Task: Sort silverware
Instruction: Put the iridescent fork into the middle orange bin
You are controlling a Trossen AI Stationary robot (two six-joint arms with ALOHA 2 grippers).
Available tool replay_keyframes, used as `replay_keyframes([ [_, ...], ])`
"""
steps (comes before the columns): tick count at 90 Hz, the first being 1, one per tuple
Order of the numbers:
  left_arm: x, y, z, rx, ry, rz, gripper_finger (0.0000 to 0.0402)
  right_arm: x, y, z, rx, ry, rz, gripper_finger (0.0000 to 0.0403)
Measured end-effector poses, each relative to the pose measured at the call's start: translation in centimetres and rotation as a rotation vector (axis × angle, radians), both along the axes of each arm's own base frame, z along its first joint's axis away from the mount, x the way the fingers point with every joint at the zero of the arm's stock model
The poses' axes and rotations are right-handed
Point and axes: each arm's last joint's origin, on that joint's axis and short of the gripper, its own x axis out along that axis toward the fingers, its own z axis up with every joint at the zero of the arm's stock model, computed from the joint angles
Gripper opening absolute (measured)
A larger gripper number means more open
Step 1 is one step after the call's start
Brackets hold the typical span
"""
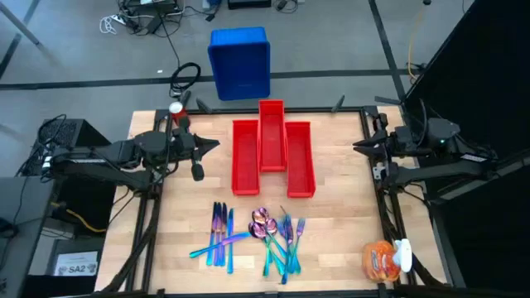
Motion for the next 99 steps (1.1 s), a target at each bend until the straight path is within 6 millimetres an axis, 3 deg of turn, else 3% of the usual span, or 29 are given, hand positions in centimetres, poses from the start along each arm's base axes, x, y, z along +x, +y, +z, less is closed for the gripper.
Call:
replay_keyframes([
  [54, 0.0, 0.0, 0.0, 0.0, 0.0, 0.0, 0.0, -1.0, 0.0, 4.5, 0.088, -0.488, 0.027, 0.0025],
  [79, 0.0, 0.0, 0.0, 0.0, 0.0, 0.0, 0.0, 6.0, 0.0, 3.6, 0.164, -0.364, 0.055, 0.0026],
  [99, 0.0, 0.0, 0.0, 0.0, 0.0, 0.0, 0.0, 11.0, 0.1, 1.1, 0.178, -0.193, 0.052, 0.0027],
])
